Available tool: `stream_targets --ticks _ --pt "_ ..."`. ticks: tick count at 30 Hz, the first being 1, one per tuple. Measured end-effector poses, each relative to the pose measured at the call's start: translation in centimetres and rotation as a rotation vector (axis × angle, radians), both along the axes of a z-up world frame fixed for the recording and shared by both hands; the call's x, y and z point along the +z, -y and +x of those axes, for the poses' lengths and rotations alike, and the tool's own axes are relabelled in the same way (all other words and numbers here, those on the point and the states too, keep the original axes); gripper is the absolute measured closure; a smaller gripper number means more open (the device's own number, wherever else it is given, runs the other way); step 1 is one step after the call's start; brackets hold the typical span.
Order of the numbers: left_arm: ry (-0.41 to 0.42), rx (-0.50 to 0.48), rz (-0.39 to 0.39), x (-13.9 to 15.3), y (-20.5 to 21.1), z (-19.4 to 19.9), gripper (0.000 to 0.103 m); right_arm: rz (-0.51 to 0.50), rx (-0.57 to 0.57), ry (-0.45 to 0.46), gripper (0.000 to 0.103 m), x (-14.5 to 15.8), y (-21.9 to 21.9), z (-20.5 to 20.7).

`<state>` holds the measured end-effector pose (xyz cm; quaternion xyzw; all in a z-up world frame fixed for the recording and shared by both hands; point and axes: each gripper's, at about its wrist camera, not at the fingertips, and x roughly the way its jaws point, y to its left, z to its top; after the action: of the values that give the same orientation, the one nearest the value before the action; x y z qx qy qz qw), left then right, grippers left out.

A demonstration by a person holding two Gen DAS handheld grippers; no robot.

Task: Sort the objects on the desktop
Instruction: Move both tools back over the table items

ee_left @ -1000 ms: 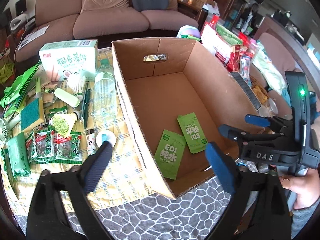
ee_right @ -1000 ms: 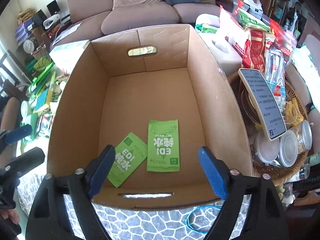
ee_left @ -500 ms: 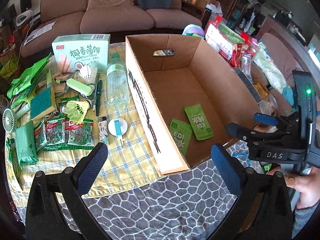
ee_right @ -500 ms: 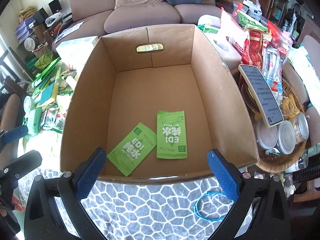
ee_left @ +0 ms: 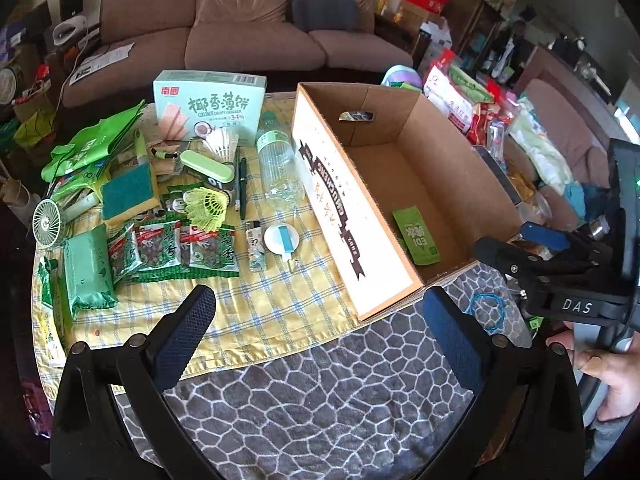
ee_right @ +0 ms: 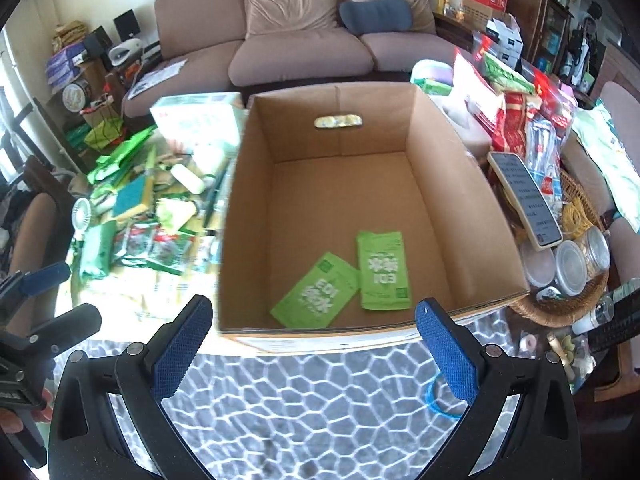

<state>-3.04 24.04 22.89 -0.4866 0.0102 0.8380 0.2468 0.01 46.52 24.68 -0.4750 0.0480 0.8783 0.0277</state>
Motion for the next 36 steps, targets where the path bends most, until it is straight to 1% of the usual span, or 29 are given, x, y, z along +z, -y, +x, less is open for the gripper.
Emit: stream_targets --ticks 6,11,15,21,25,29,33,36 --pt "-0.017 0.059 0.002 0.1 6.9 -0.8 0.0 -0.019 0.051 -0.019 0.0 0.7 4.6 0.0" --pt "-0.031 0.123 -0.005 -0.2 13.2 -2.1 0.0 -0.036 0.11 -0.026 0.0 0.6 9.3 -0.6" --pt "-0.057 0.169 -0.028 -0.5 18.0 -3.0 0.0 -0.058 0.161 -0.038 0.0 0.3 13.1 -1.5" --pt "-0.068 0.223 -0.039 -1.9 24.3 -4.1 0.0 -0.075 0.227 -0.029 0.0 -1.1 18.3 -3.2" --pt "-0.091 0.251 -0.085 -3.4 27.7 -4.8 0.0 -0.087 0.257 -0.03 0.0 -2.3 20.9 -4.4" --pt "-0.072 0.27 -0.078 -5.4 30.3 -5.7 0.0 -0.102 0.271 -0.03 0.0 -3.6 22.6 -5.8" --pt "-0.063 0.271 -0.077 -7.2 31.7 -6.6 0.0 -0.117 0.263 -0.025 0.0 -5.3 23.6 -7.4" --pt "-0.075 0.271 -0.081 -8.3 32.7 -7.1 0.0 -0.124 0.253 -0.024 0.001 -6.5 23.8 -8.4"
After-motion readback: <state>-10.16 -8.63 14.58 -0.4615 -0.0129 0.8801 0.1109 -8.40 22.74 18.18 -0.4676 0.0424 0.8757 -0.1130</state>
